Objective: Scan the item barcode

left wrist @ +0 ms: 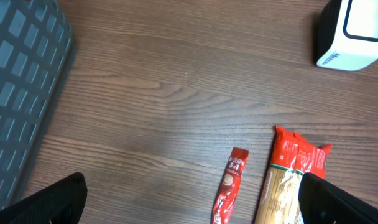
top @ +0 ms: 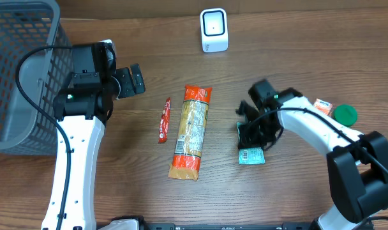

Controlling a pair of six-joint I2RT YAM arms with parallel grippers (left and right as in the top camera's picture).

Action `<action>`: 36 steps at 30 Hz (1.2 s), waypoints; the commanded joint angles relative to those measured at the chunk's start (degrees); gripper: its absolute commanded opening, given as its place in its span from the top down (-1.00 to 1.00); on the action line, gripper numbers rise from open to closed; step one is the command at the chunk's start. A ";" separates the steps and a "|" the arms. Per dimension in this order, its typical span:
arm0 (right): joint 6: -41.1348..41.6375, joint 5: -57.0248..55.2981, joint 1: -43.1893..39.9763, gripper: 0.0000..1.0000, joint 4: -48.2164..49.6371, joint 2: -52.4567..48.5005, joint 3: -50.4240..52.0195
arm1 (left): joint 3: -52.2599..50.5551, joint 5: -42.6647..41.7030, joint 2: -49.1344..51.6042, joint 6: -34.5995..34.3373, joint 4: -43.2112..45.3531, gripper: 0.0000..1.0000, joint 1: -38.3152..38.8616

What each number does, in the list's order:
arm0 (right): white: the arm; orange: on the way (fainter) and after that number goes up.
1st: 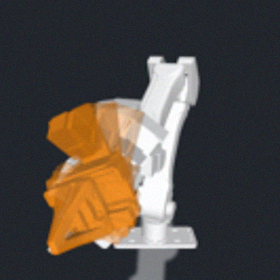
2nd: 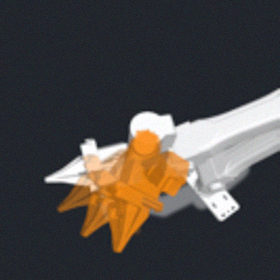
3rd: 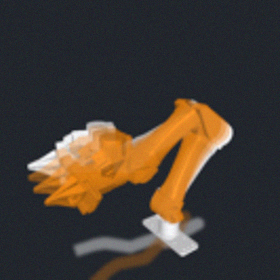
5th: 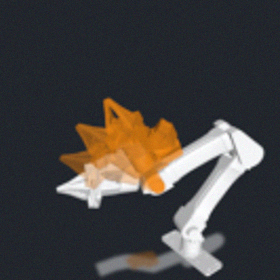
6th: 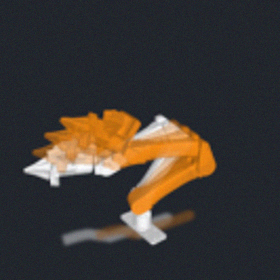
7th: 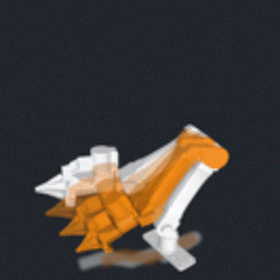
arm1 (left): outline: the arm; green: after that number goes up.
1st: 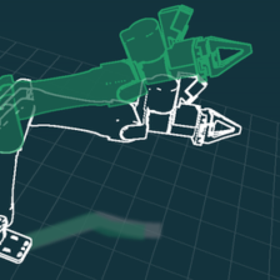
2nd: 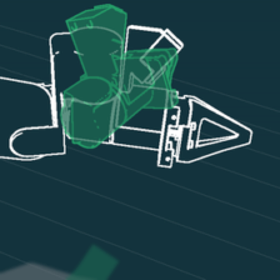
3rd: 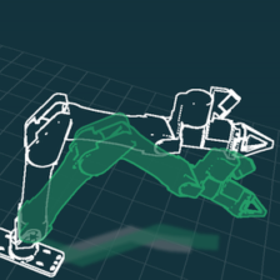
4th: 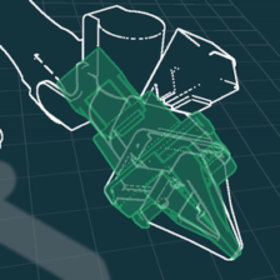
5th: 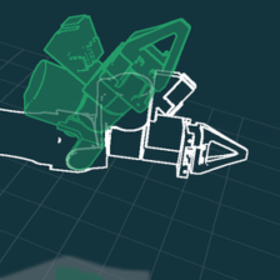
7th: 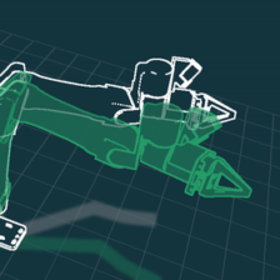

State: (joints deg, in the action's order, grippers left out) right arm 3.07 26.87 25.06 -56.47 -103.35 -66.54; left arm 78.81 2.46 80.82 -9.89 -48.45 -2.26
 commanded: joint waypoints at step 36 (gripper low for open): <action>5.92 -22.99 -1.57 -0.64 8.66 1.79 4.72 | 0.31 0.72 0.31 0.72 0.02 -1.00 0.02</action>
State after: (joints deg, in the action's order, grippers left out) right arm 8.80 4.45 23.99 -48.27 -101.43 -62.43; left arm 78.78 2.46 80.82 -9.89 -48.47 -2.26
